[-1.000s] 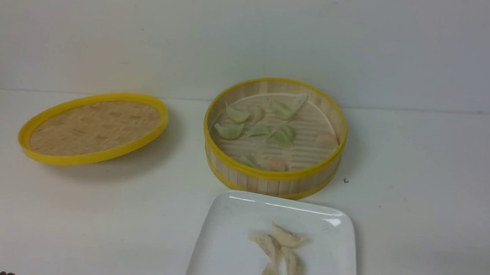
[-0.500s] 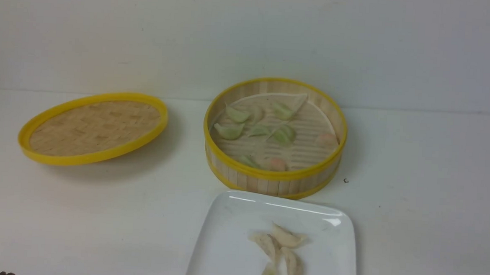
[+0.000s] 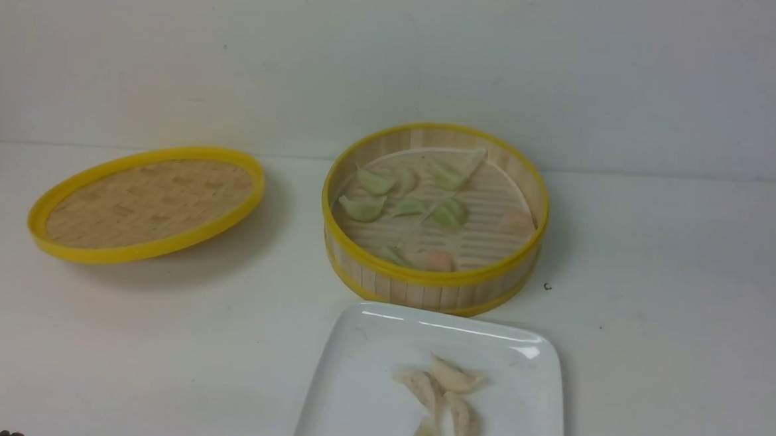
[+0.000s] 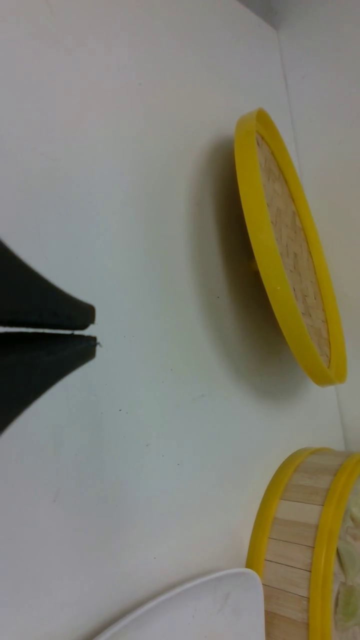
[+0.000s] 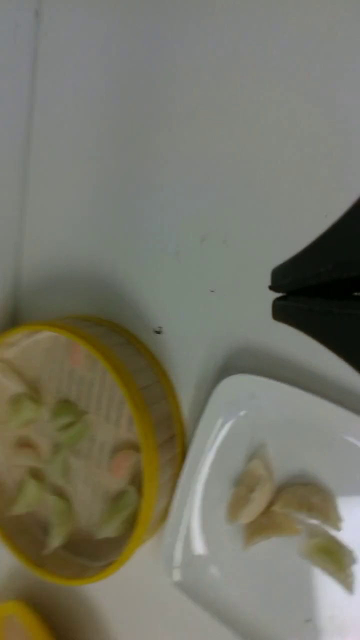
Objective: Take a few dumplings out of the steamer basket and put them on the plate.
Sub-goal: Use the right arm to grab a dumpling from inside the steamer
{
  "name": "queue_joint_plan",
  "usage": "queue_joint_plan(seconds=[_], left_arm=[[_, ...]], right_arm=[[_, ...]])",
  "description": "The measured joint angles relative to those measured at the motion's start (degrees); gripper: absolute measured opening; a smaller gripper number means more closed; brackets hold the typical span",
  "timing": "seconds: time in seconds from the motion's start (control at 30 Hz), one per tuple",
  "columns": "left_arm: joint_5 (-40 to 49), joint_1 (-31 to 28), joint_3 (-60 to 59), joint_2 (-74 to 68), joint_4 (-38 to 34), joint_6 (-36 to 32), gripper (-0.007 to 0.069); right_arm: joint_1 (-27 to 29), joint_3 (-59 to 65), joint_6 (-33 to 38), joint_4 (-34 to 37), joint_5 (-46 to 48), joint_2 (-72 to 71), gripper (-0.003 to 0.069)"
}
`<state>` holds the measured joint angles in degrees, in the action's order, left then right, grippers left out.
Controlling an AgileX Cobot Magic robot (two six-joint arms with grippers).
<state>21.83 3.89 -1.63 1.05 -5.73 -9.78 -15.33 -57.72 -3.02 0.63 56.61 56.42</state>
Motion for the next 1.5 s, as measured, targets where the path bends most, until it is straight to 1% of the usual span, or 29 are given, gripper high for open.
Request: queue_joint_plan(seconds=[0.07,0.13,0.17,0.2,0.23,0.3,0.33,0.4,0.47,0.5,0.6,0.67,0.73,0.77,0.8,0.83,0.87,0.93,0.97,1.0,1.03,1.07,1.1,1.17,1.27,1.43,1.5], left_arm=[[0.0,0.0,0.0,0.0,0.0,0.0,-0.0006],[0.0,0.0,0.0,0.0,0.0,0.0,-0.0006],[0.0,0.0,0.0,0.0,0.0,0.0,-0.0006],[0.0,0.0,0.0,0.0,0.0,0.0,-0.0006],[0.0,0.0,0.0,0.0,0.0,0.0,-0.0006],[0.0,0.0,0.0,0.0,0.0,0.0,-0.0006],[0.0,0.0,0.0,0.0,0.0,0.0,-0.0006],[0.0,0.0,0.0,0.0,0.0,0.0,-0.0006],[0.0,0.0,0.0,0.0,0.0,0.0,-0.0006],[0.0,0.0,0.0,0.0,0.0,0.0,-0.0006],[0.0,0.0,0.0,0.0,0.0,0.0,-0.0006],[0.0,0.0,0.0,0.0,0.0,0.0,-0.0006],[0.0,0.0,0.0,0.0,0.0,0.0,-0.0006],[0.0,0.0,0.0,0.0,0.0,0.0,-0.0006],[0.0,0.0,0.0,0.0,0.0,0.0,-0.0006],[0.0,0.0,0.0,0.0,0.0,0.0,-0.0006],[0.0,0.0,0.0,0.0,0.0,0.0,-0.0006],[0.0,0.0,0.0,0.0,0.0,0.0,-0.0006],[0.0,0.0,0.0,0.0,0.0,0.0,-0.0006],[0.0,0.0,0.0,0.0,0.0,0.0,-0.0006],[0.0,0.0,0.0,0.0,0.0,0.0,-0.0006],[0.0,0.0,0.0,0.0,0.0,0.0,-0.0006],[0.0,0.0,0.0,0.0,0.0,0.0,-0.0006],[0.0,0.0,0.0,0.0,0.0,0.0,-0.0006],[0.0,0.0,0.0,0.0,0.0,0.0,-0.0006],[0.0,0.0,0.0,0.0,0.0,0.0,-0.0006],[0.0,0.0,0.0,0.0,0.0,0.0,-0.0006]], right_arm=[[-1.2,-6.3,5.5,0.9,2.8,8.8,-0.0013],[-2.0,-11.6,9.3,2.2,4.5,14.9,-0.0013],[-2.4,-15.3,12.1,3.7,5.7,19.2,-0.0013],[-2.5,-15.9,12.5,4.2,5.9,19.9,-0.0013],[-2.9,-21.0,15.7,6.5,7.7,25.3,-0.0013],[-3.0,-27.2,19.0,9.6,10.2,31.6,-0.0013],[-3.0,-27.8,19.6,10.1,10.6,32.7,-0.0013],[-3.0,-35.5,23.3,11.6,12.3,40.0,-0.0013],[-3.1,-41.0,25.4,11.8,13.2,45.4,-0.0013],[-3.1,-41.5,25.4,11.8,13.2,45.4,-0.0013],[-3.1,-50.5,26.3,11.8,14.4,55.1,-0.0009],[-3.1,-54.0,26.4,11.8,14.4,59.0,0.0003],[-3.1,-57.1,26.4,11.7,14.4,62.7,0.0029],[-3.1,-59.8,26.4,11.4,14.4,66.2,0.0066],[-3.1,-60.5,26.5,11.3,14.4,66.6,0.0071],[-3.1,-63.1,26.7,10.7,14.4,70.0,0.0113],[-3.1,-64.8,27.2,10.1,14.4,72.3,0.0171],[-3.1,-66.7,27.5,9.4,14.4,75.1,0.0236],[-3.1,-66.9,27.5,9.3,14.4,75.8,0.0244],[-3.1,-68.2,27.7,8.4,14.4,77.8,0.0301],[-3.1,-68.7,27.8,7.6,14.4,79.0,0.0338],[-3.1,-68.9,27.8,7.3,14.4,79.4,0.0352],[-3.1,-69.2,28.3,6.3,14.4,80.6,0.0395],[-3.1,-69.5,29.7,5.6,14.4,81.9,0.0437],[-3.2,-69.6,31.1,6.0,14.3,83.1,0.0454],[-3.4,-69.7,32.1,5.9,14.2,84.3,0.0449],[-3.5,-70.0,32.1,5.2,14.2,84.4,0.0376]])
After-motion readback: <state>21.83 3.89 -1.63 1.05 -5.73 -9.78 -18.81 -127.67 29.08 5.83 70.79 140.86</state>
